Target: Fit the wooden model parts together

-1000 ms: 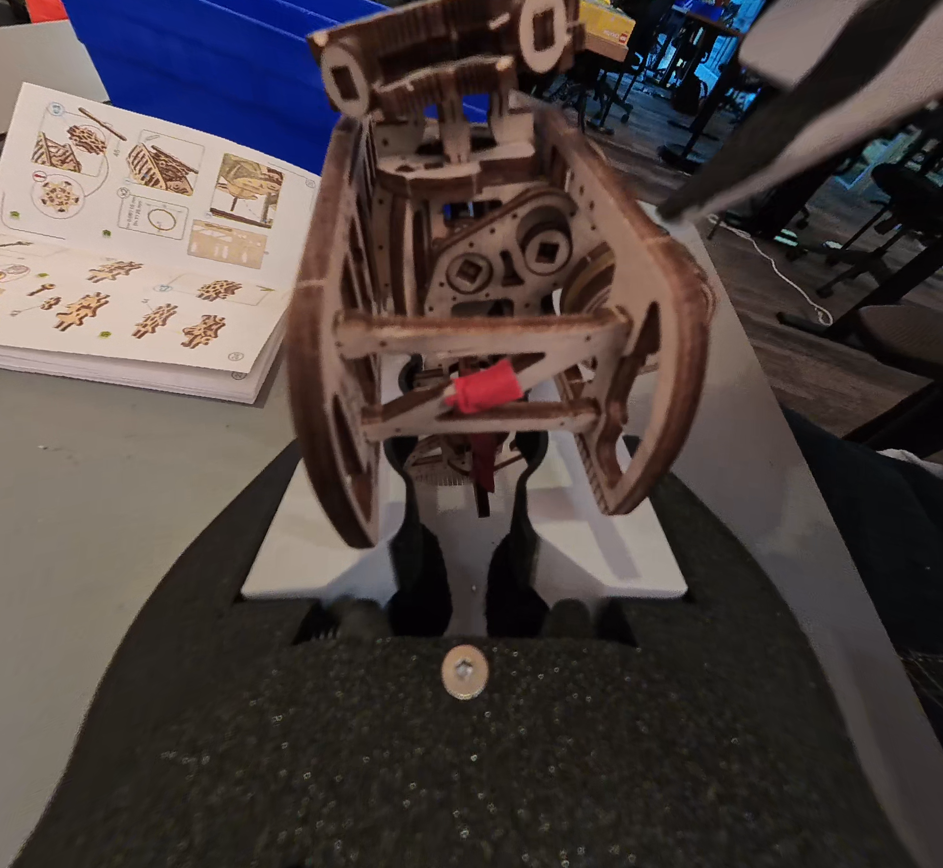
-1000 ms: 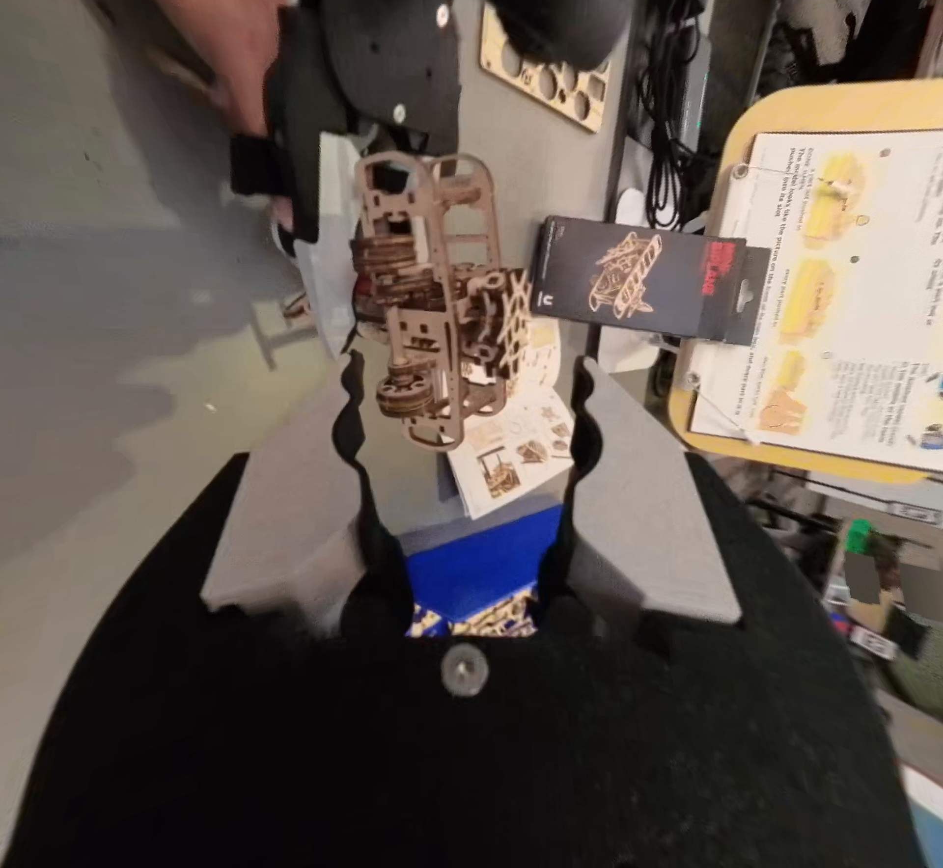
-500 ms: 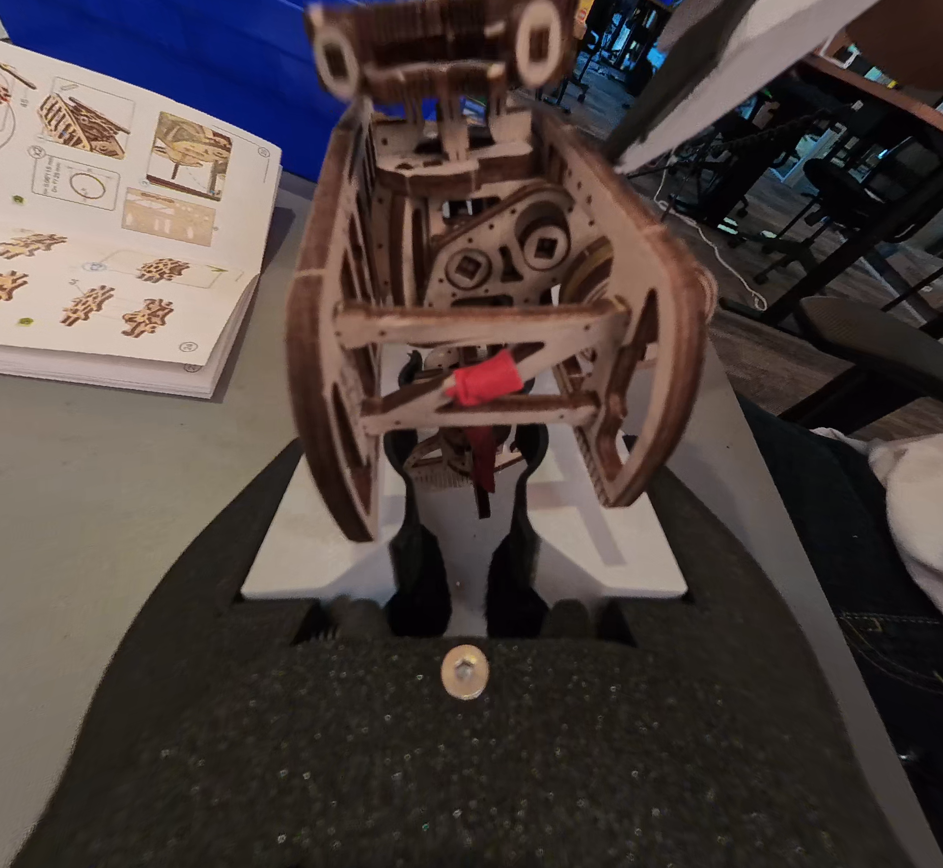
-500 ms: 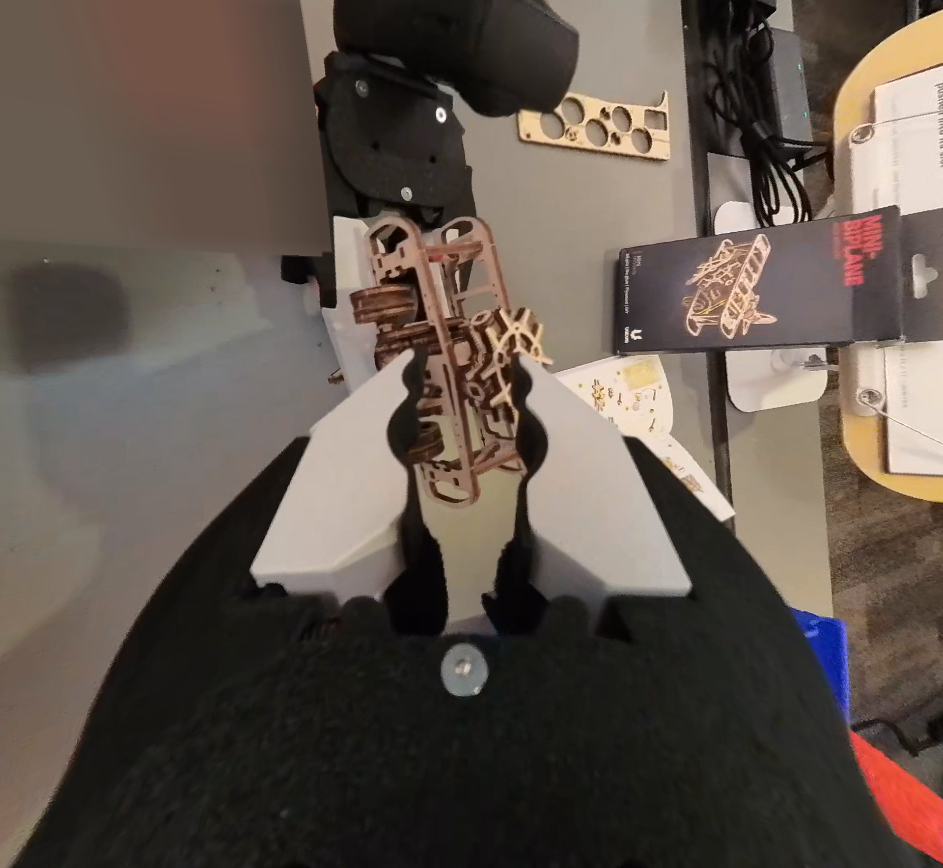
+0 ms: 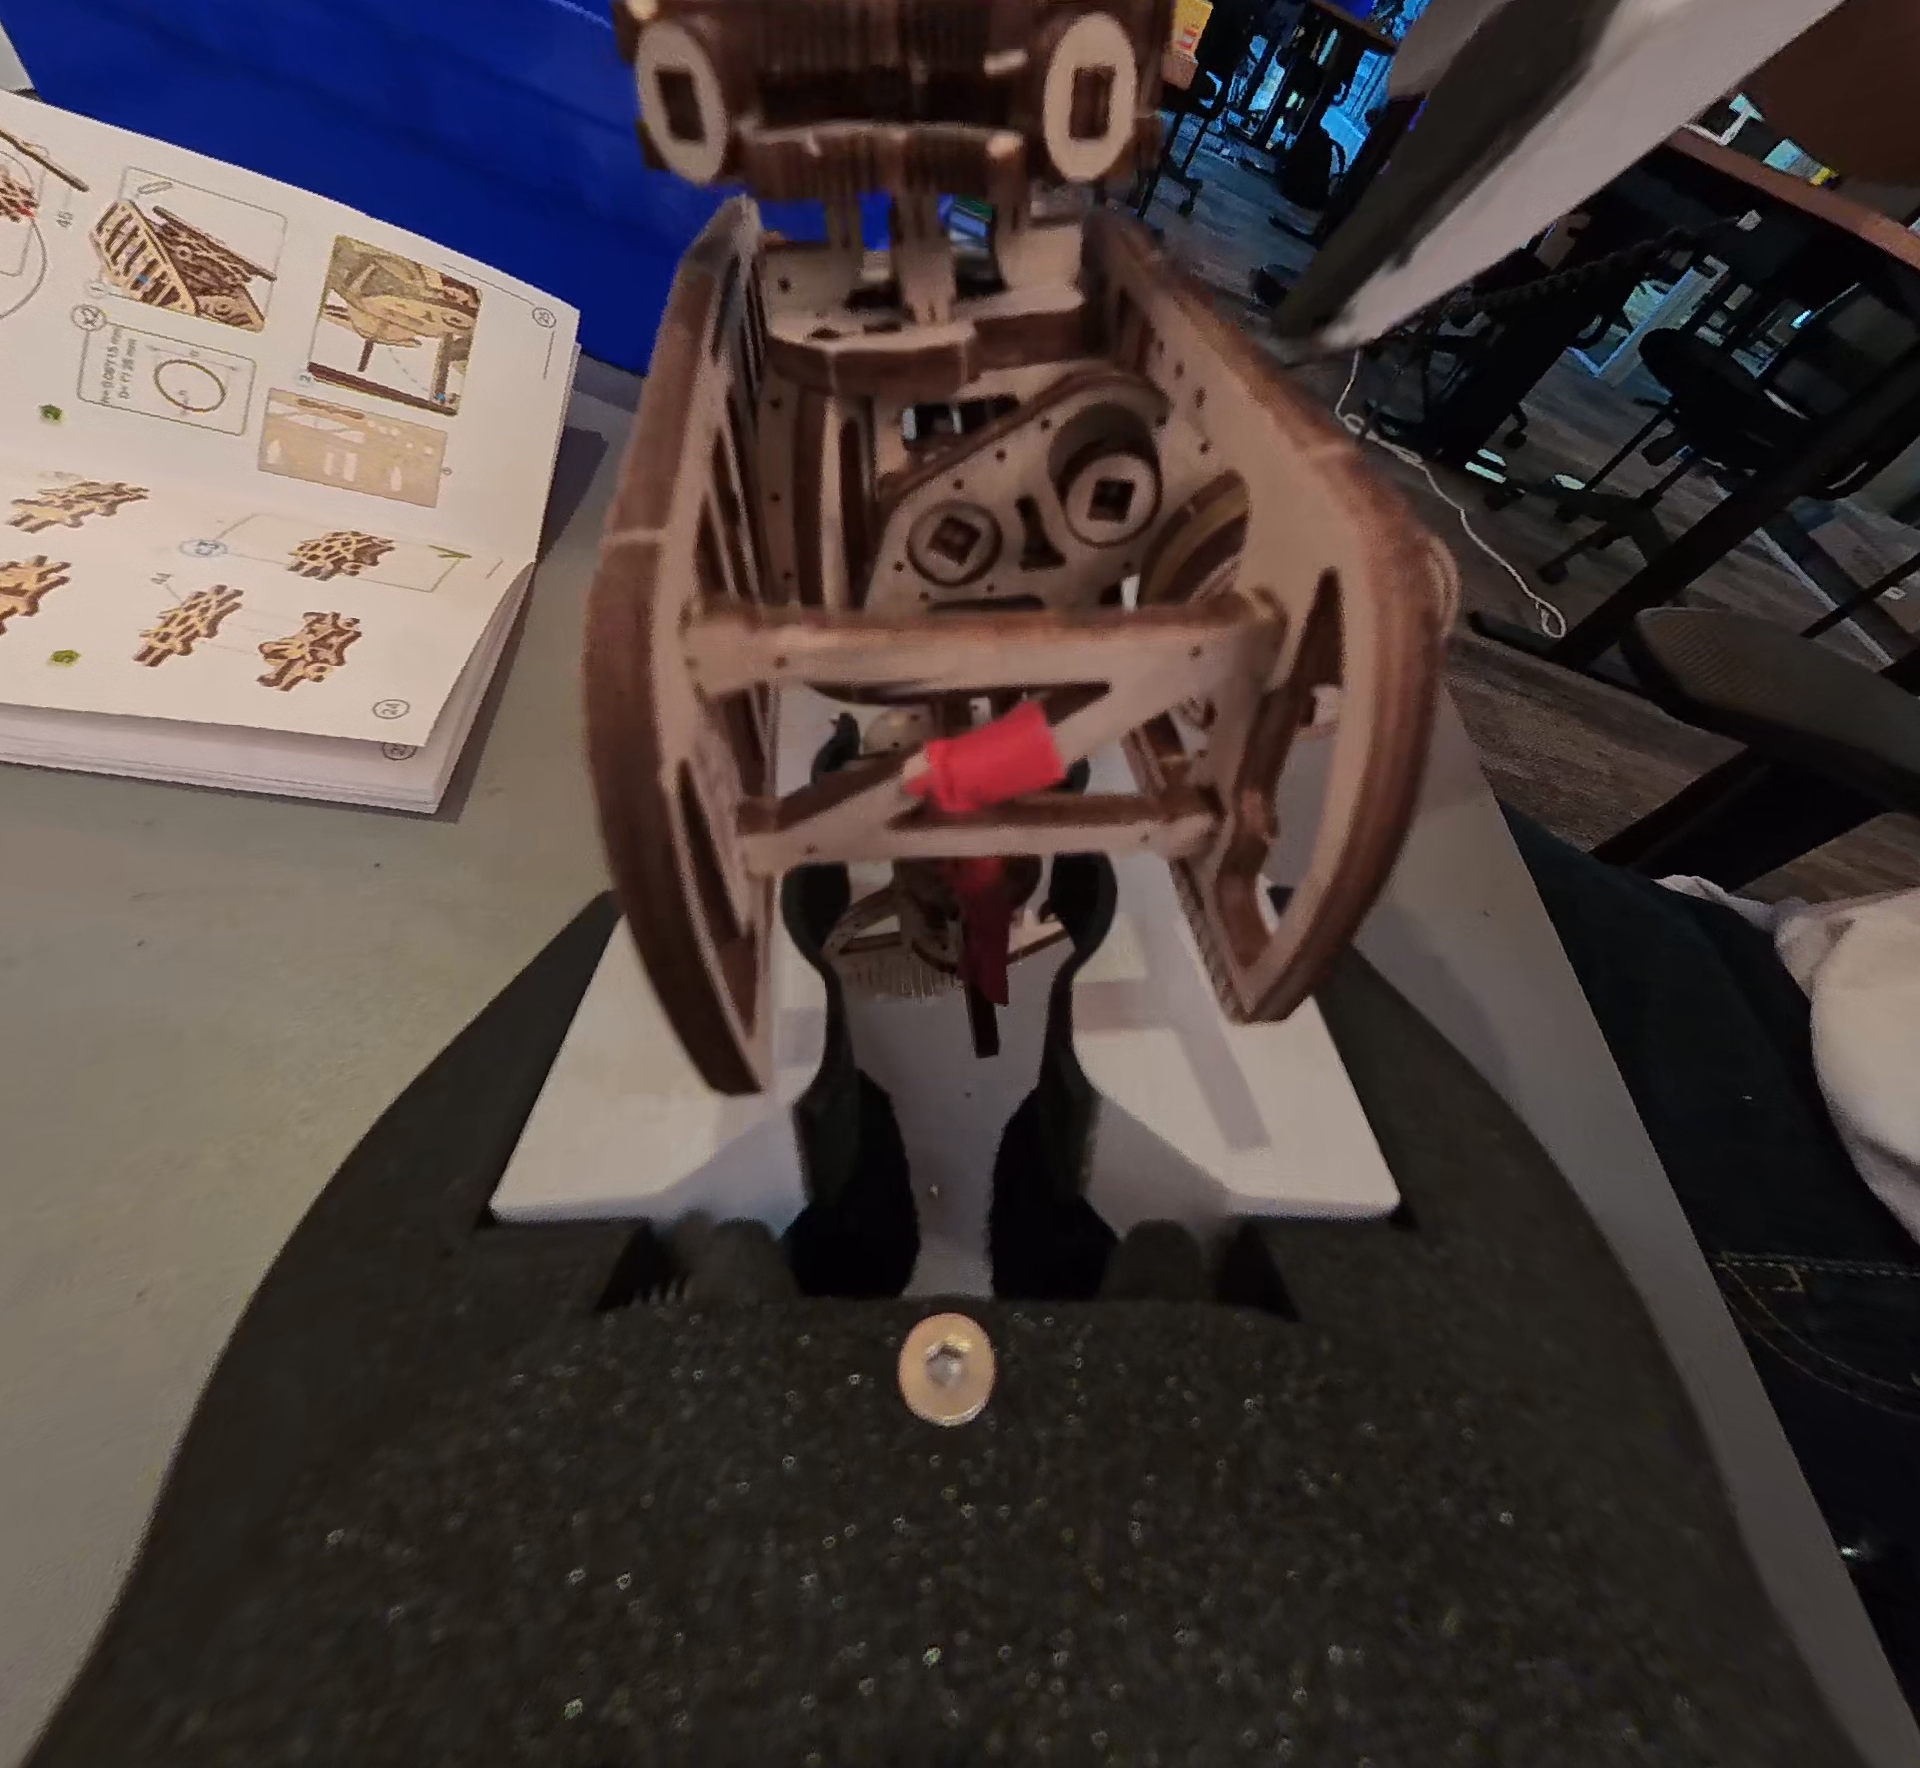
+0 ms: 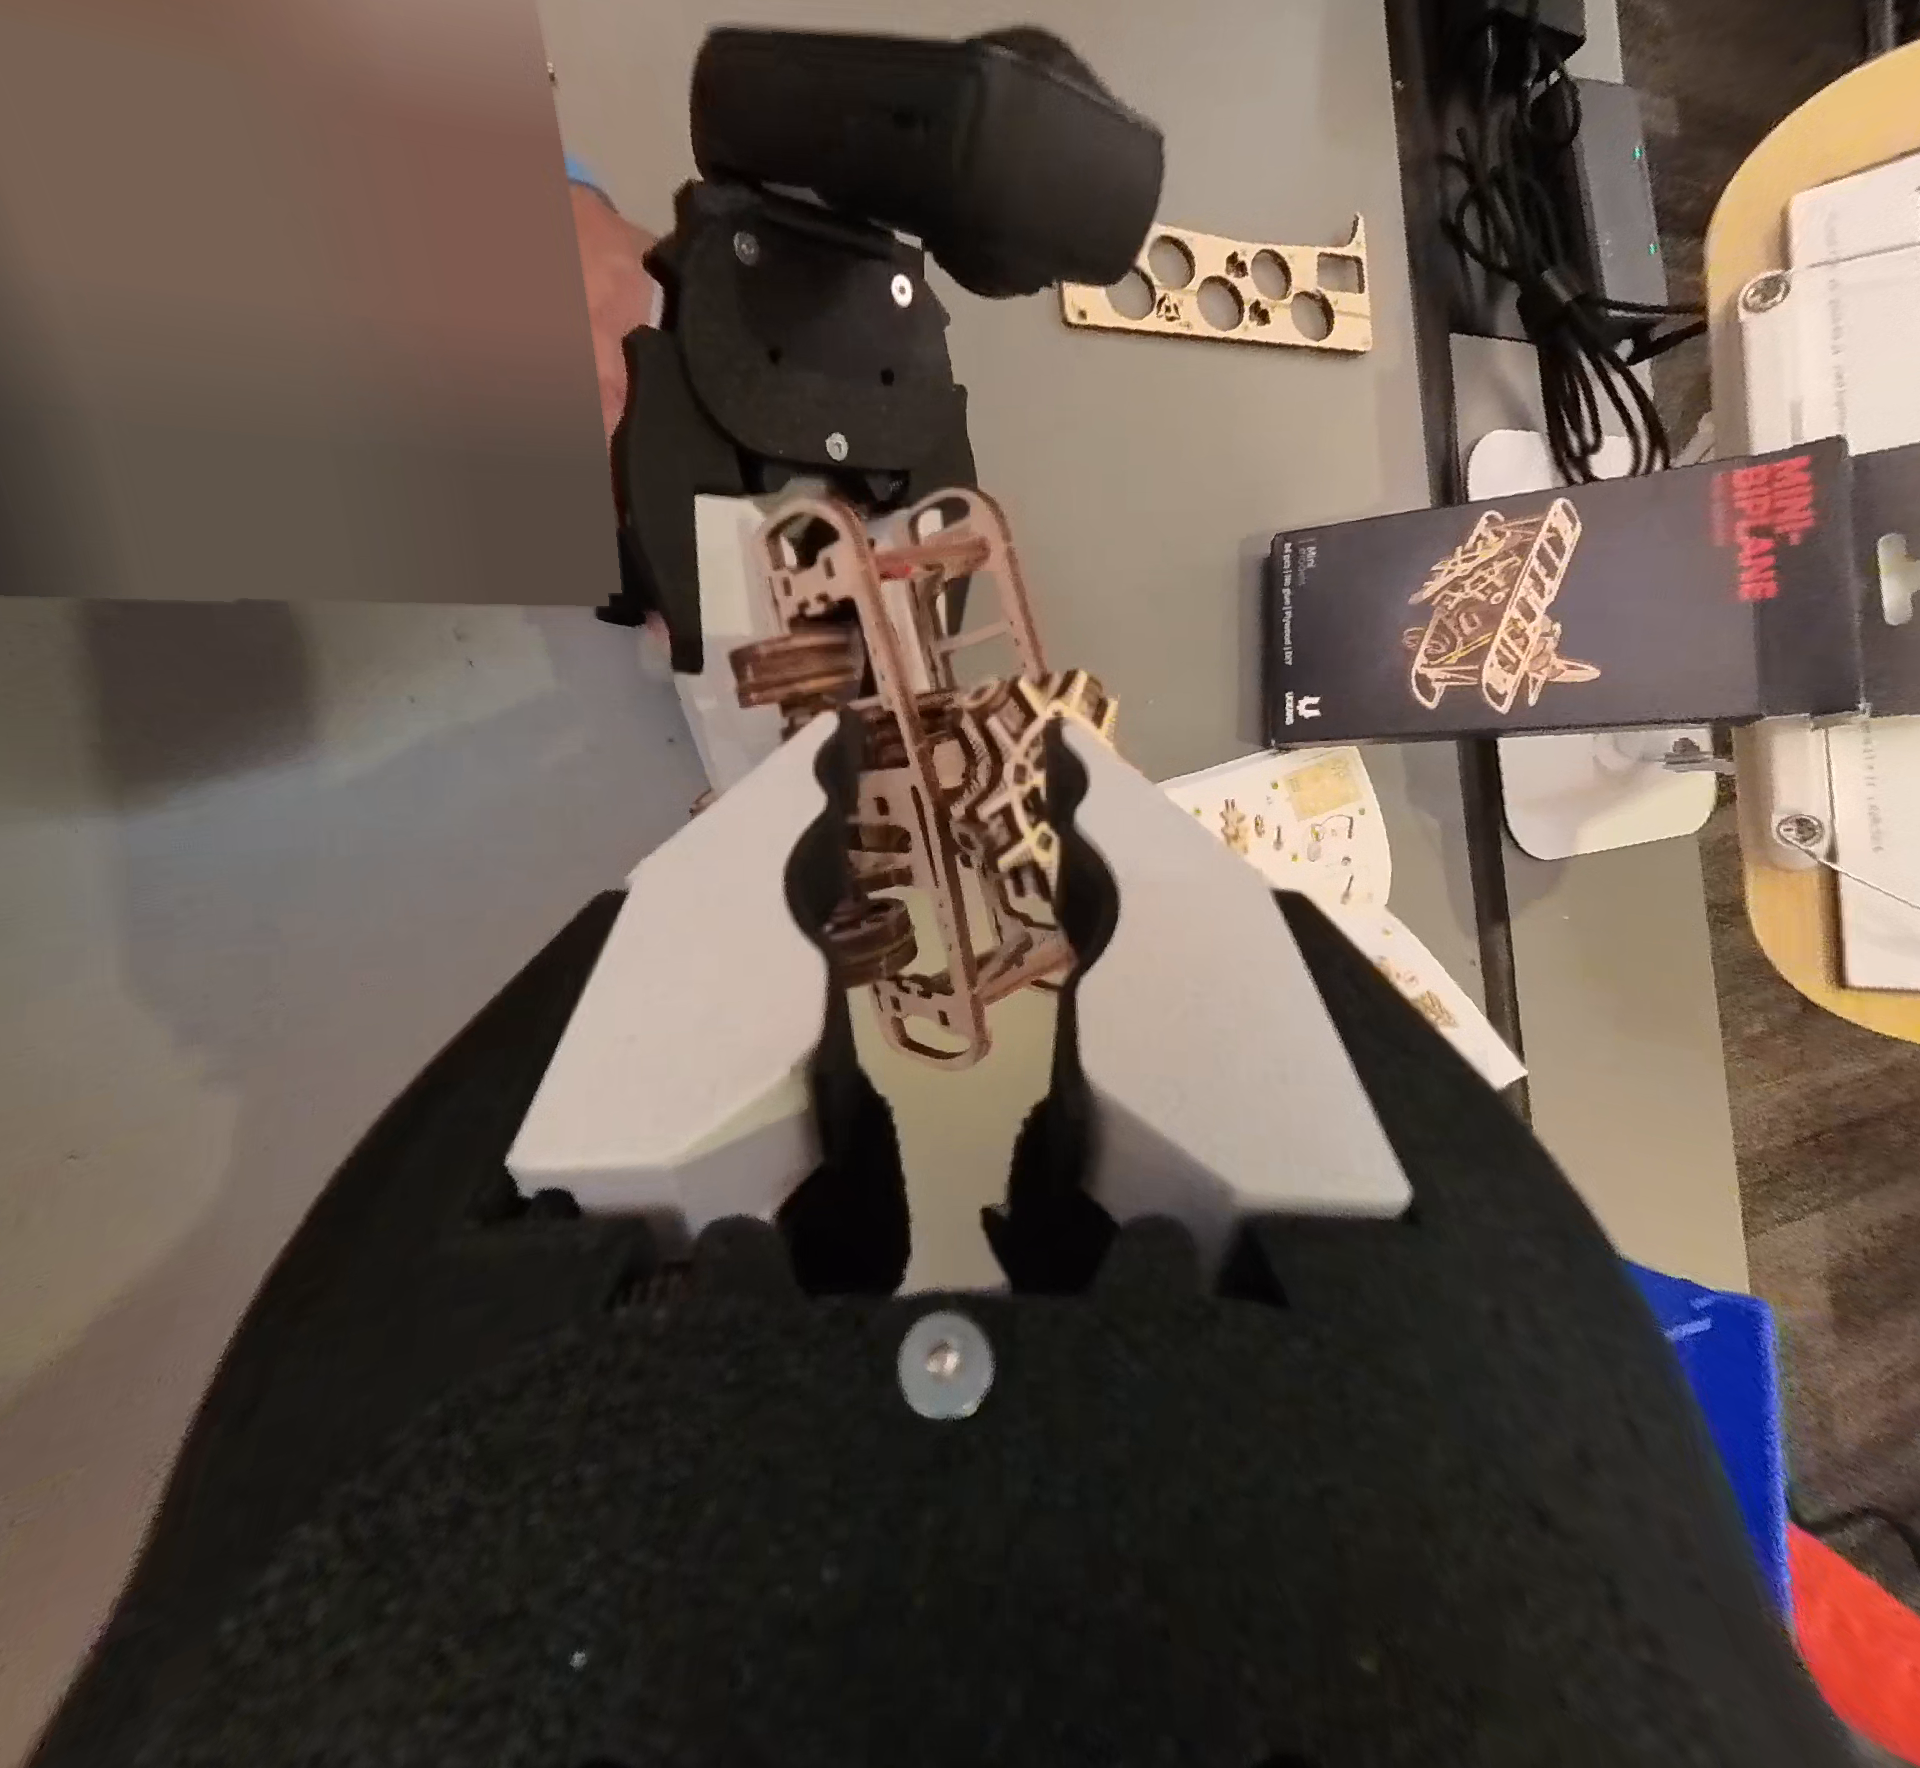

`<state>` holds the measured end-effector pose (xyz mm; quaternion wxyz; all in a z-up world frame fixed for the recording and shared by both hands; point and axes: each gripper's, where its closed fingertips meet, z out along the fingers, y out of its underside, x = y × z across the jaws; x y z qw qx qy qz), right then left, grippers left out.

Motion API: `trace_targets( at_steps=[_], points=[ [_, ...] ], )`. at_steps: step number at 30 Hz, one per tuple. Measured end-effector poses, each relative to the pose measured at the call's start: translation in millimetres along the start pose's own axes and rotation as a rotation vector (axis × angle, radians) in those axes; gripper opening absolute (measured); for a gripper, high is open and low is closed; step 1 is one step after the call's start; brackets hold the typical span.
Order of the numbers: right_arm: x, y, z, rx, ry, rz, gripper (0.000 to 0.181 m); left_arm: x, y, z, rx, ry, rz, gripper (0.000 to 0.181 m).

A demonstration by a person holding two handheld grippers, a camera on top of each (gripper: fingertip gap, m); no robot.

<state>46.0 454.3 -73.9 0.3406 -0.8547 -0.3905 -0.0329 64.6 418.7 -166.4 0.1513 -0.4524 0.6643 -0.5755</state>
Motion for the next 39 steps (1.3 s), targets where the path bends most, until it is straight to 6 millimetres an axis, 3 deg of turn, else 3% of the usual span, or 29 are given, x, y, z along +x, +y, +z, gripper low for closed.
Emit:
trace_targets(
  at_steps=[4, 6, 7, 10, 20, 31, 39],
  points=[
    [10, -12, -14, 0.088, -0.02, 0.078, 0.035, -1, -1, -1, 0.008, -0.029, 0.027, 0.032],
    [11, -10, -19, 0.101, -0.085, 0.139, 0.048, -3, -2, -1, 0.017, -0.087, 0.079, 0.032],
    [7, -7, -21, 0.089, -0.153, 0.183, 0.059, -5, -1, -2, 0.012, -0.131, 0.124, 0.032],
    [-16, 9, -23, -0.014, -0.359, 0.206, 0.063, -8, 3, -2, -0.022, -0.23, 0.271, 0.032],
    [-12, 25, -2, -0.151, -0.339, 0.112, 0.046, -10, 9, 3, -0.069, -0.254, 0.301, 0.032],
    [-15, 32, 2, -0.15, -0.359, 0.251, 0.046, -22, 13, 5, -0.115, -0.359, 0.352, 0.032],
    [-3, 33, -3, -0.101, -0.323, 0.313, 0.046, -14, 4, 1, -0.042, -0.249, 0.277, 0.032]
  ],
)
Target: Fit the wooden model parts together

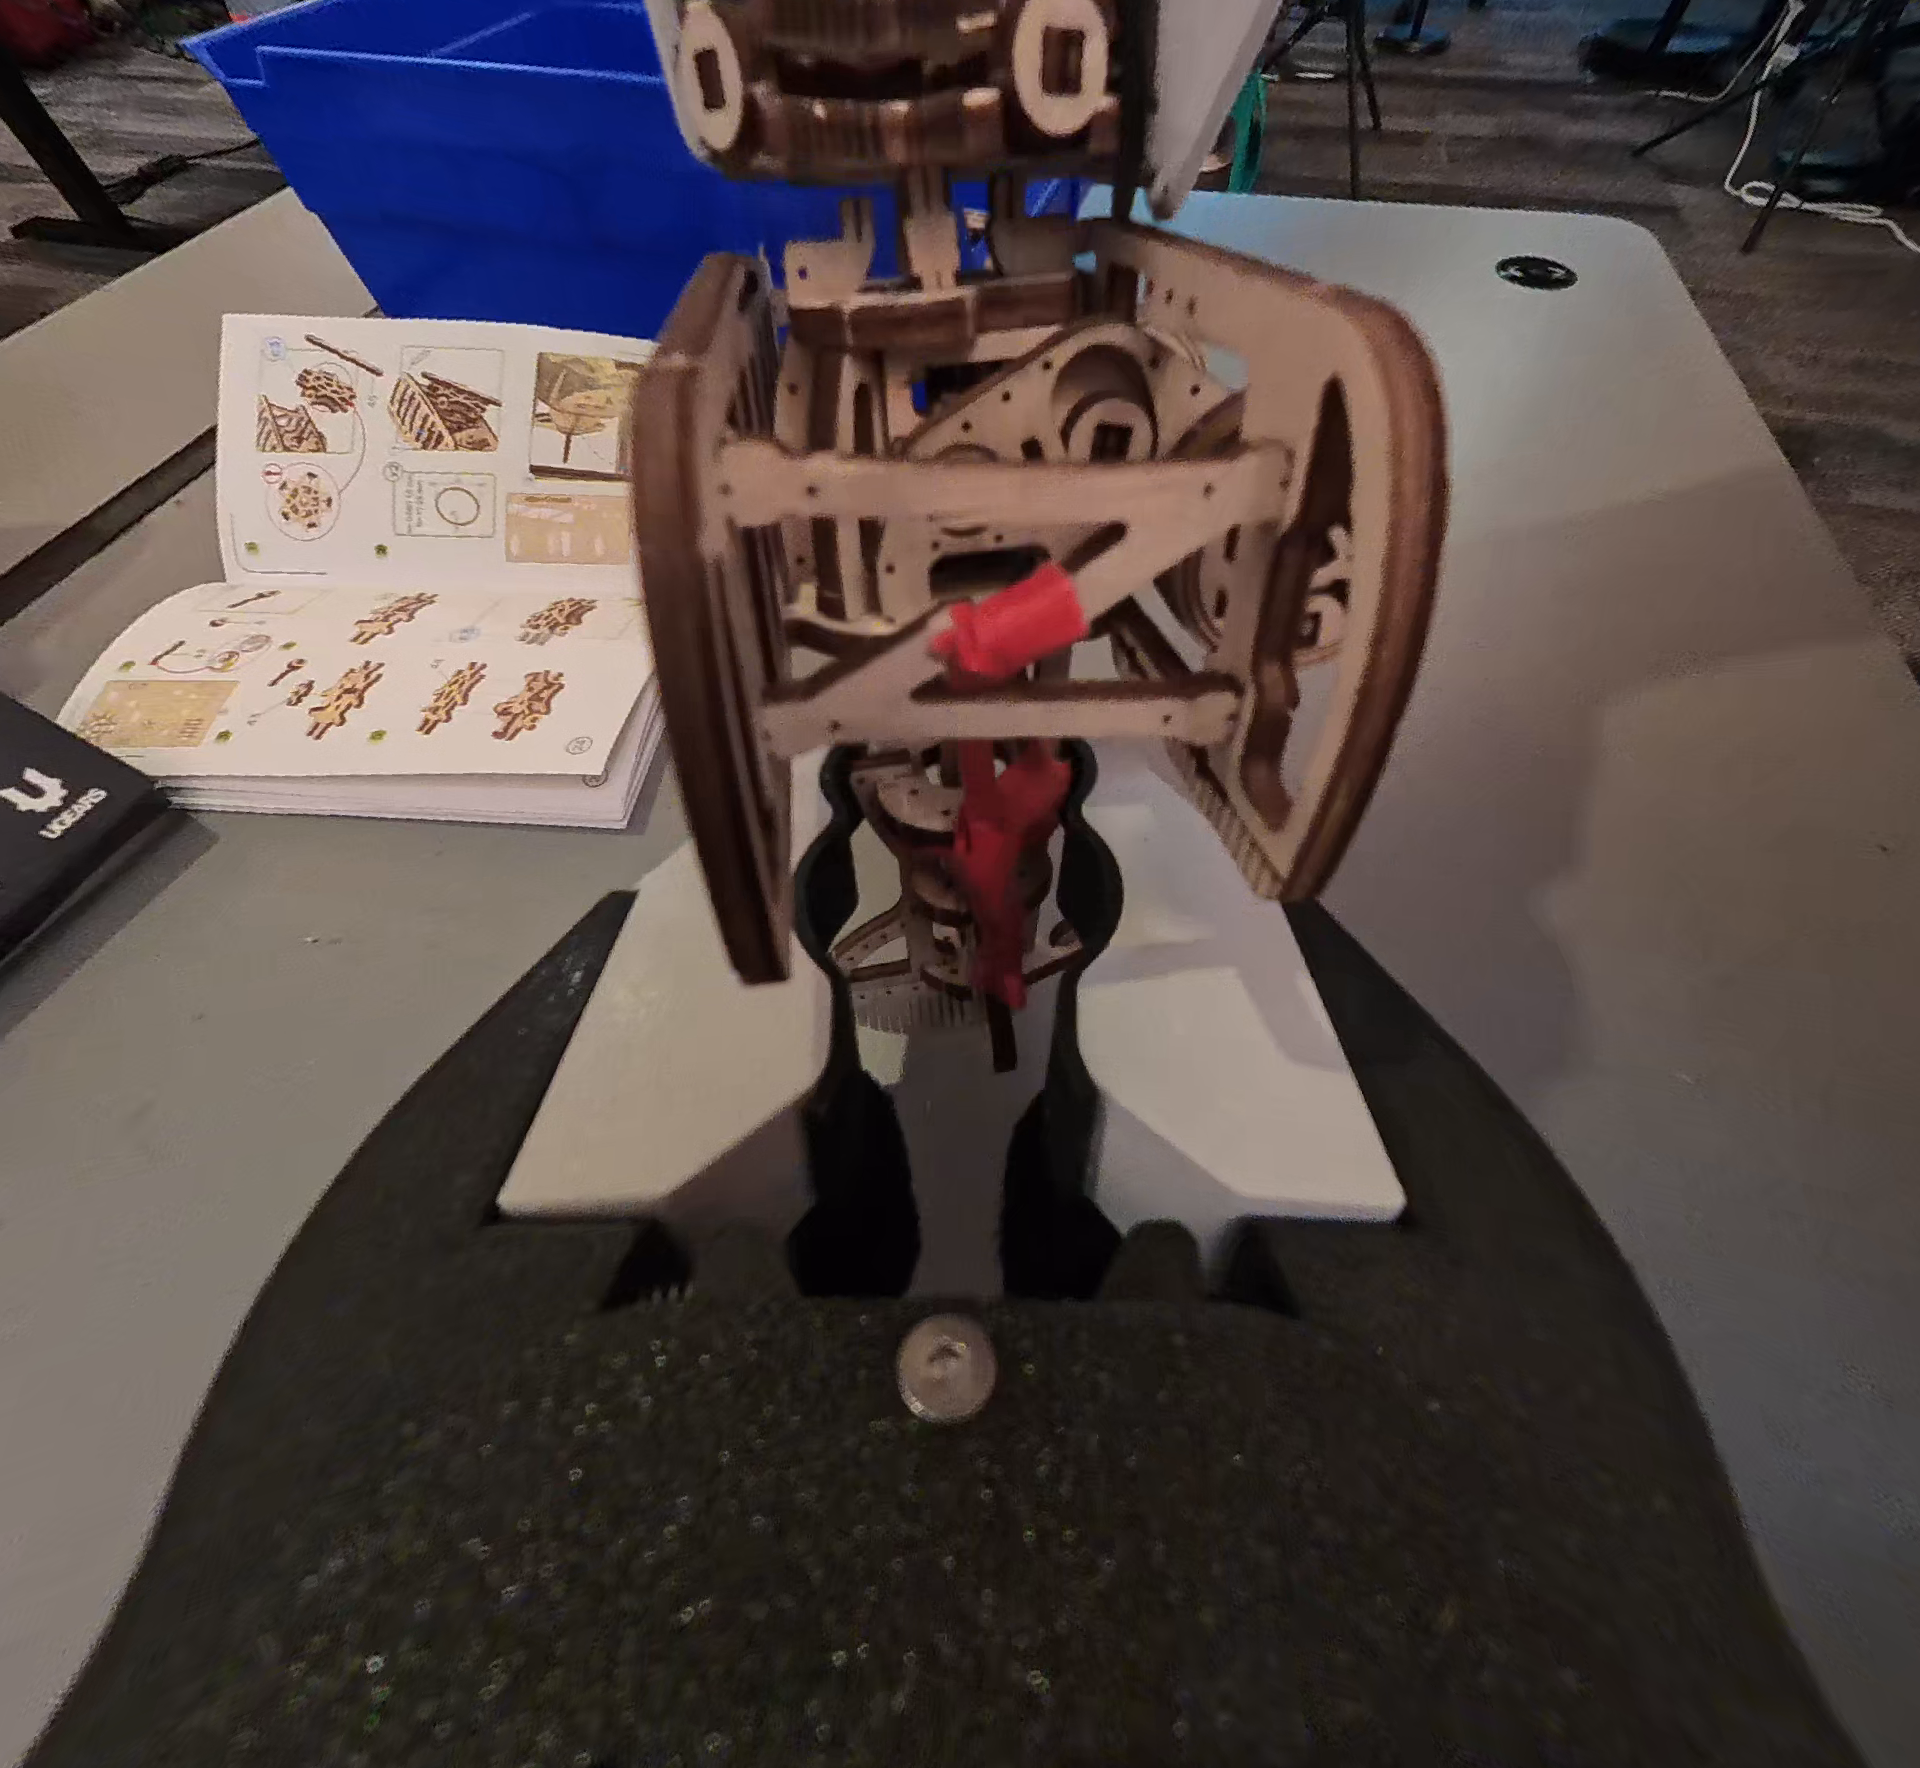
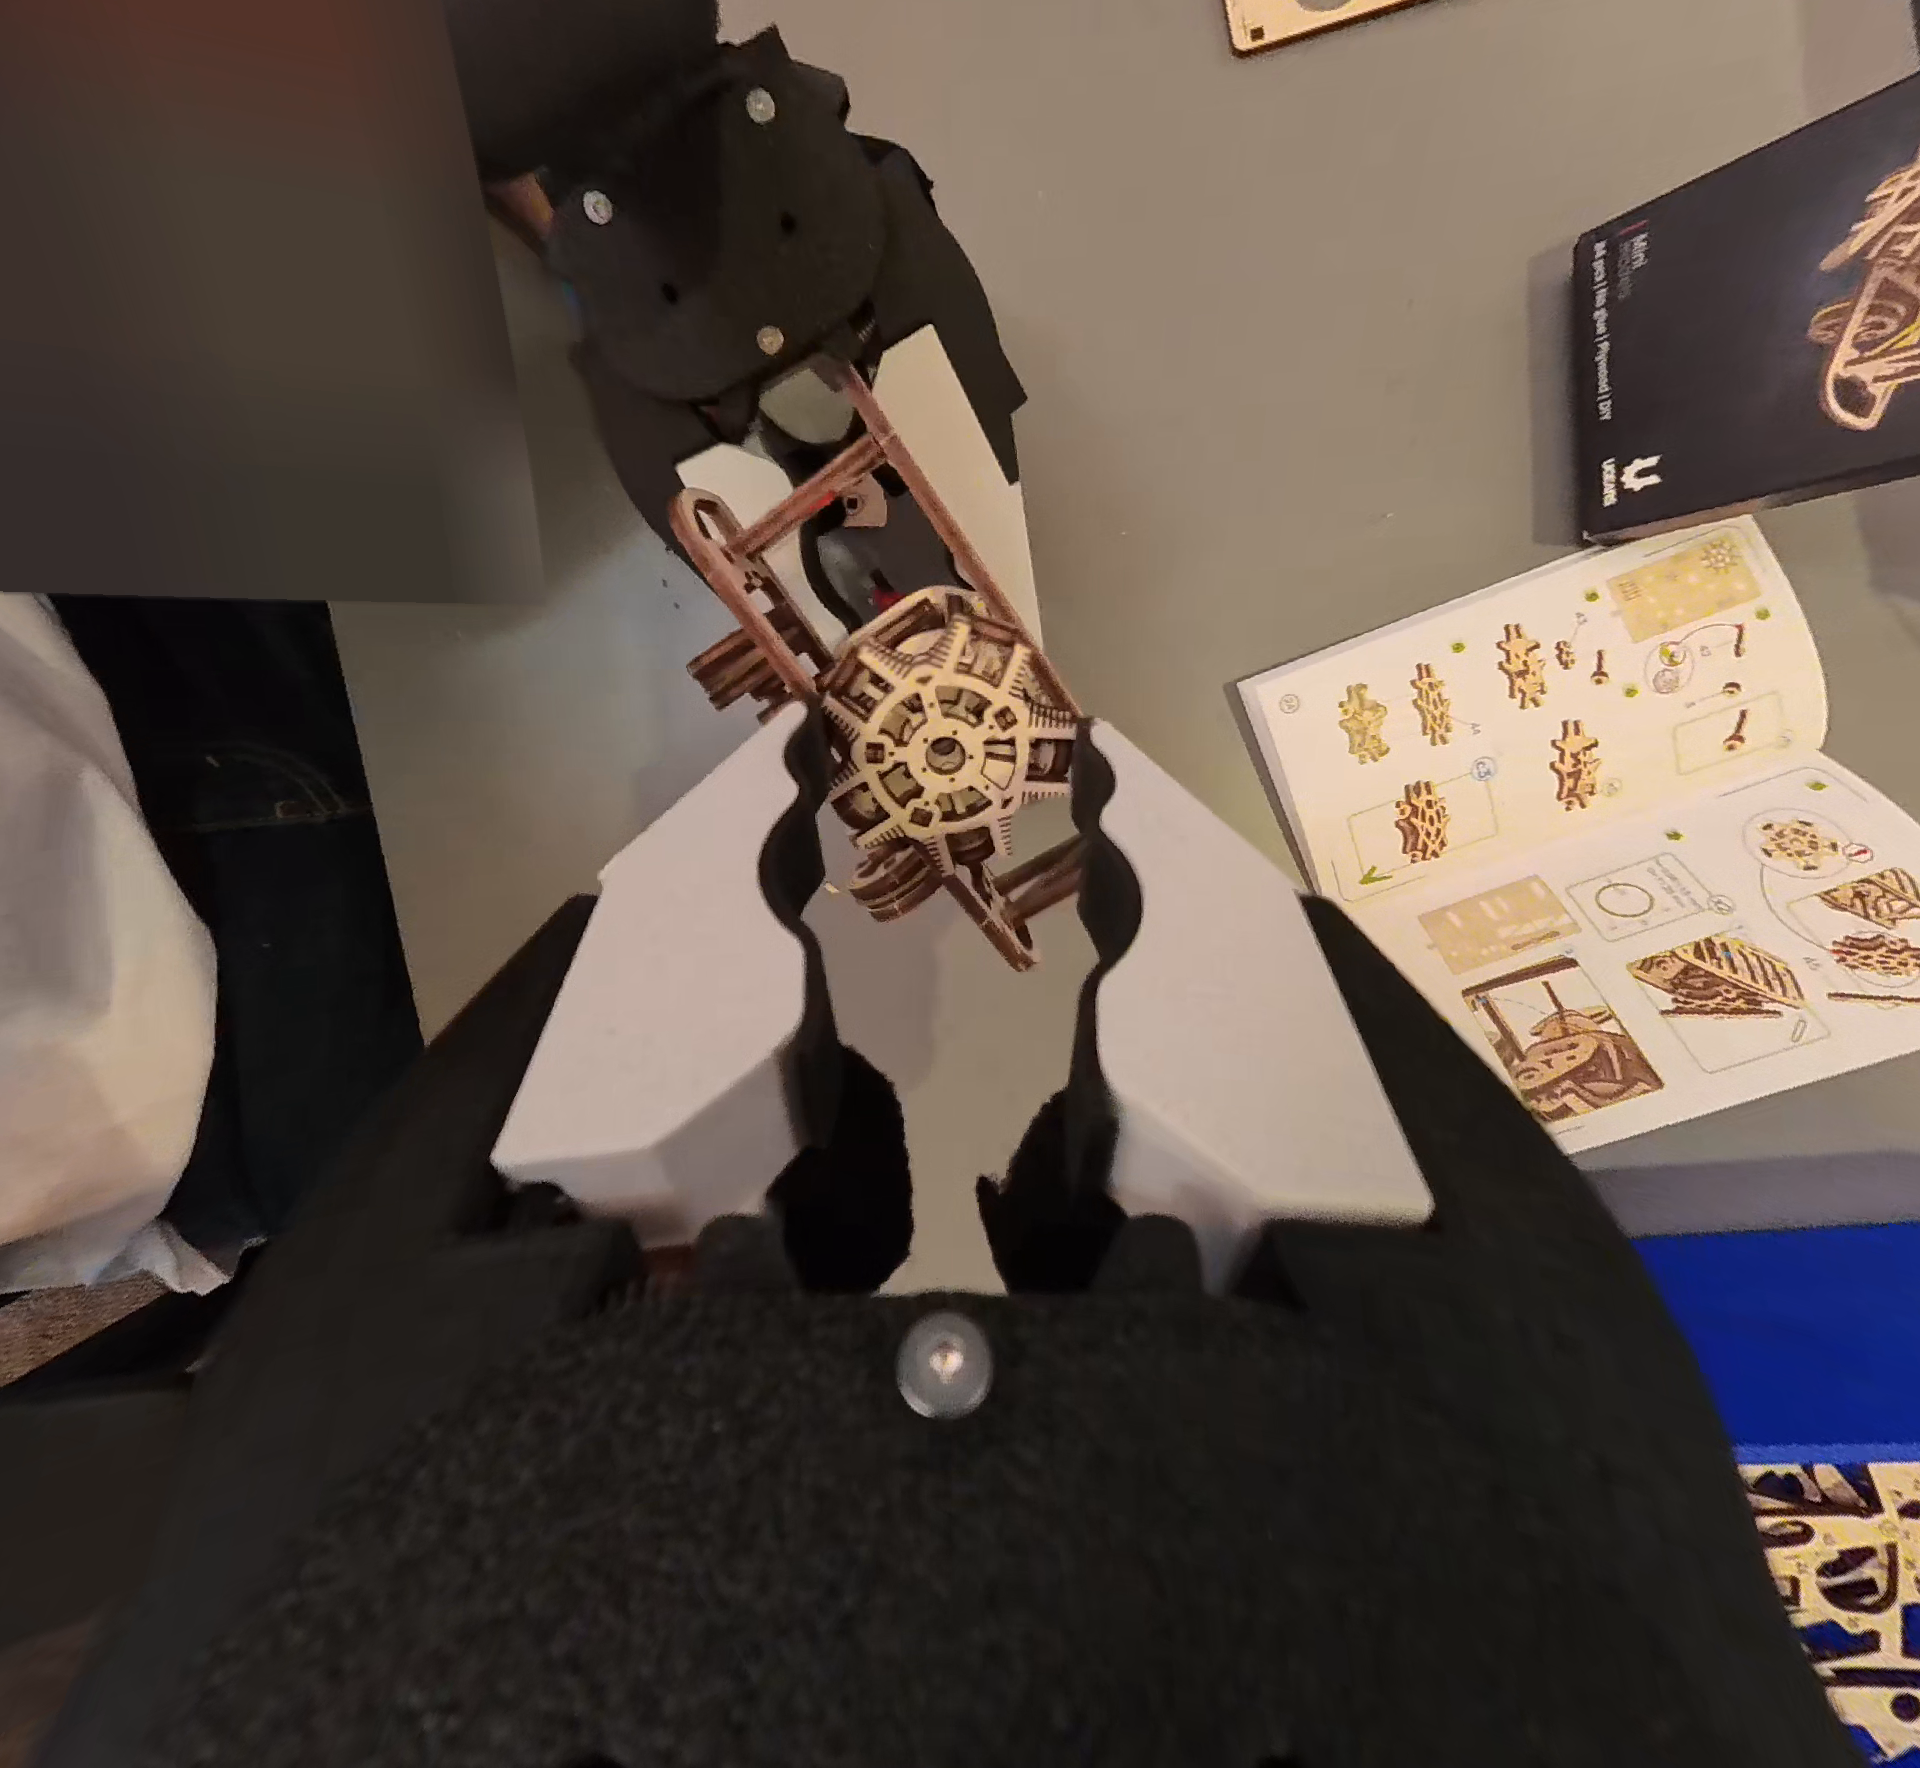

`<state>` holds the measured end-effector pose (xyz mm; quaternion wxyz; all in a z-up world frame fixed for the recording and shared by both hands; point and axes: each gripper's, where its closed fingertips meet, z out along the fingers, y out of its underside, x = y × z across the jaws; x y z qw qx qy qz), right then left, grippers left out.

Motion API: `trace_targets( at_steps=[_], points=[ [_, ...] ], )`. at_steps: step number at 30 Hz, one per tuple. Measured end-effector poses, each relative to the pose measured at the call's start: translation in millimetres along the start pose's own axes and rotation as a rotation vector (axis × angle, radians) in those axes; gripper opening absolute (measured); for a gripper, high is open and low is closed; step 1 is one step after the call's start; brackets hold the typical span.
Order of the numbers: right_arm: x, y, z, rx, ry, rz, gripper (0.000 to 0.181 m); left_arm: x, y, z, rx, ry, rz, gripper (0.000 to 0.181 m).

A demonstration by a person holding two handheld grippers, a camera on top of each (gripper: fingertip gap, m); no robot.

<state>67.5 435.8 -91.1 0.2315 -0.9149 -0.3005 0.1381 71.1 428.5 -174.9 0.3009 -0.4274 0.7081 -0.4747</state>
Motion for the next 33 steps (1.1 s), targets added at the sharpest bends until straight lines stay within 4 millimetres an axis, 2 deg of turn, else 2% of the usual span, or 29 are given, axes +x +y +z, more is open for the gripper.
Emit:
trace_targets(
  at_steps=[17, 33],
  points=[
    [-0.1, 2.9, 6.6, 0.045, -0.093, 0.089, 0.045, -1.9, 7.5, 4.2, -0.054, -0.041, 0.038, 0.032],
    [-0.2, -3.0, 9.9, 0.01, 0.005, 0.004, 0.046, -1.8, 9.2, 5.5, -0.066, -0.017, 0.009, 0.032]
  ],
)
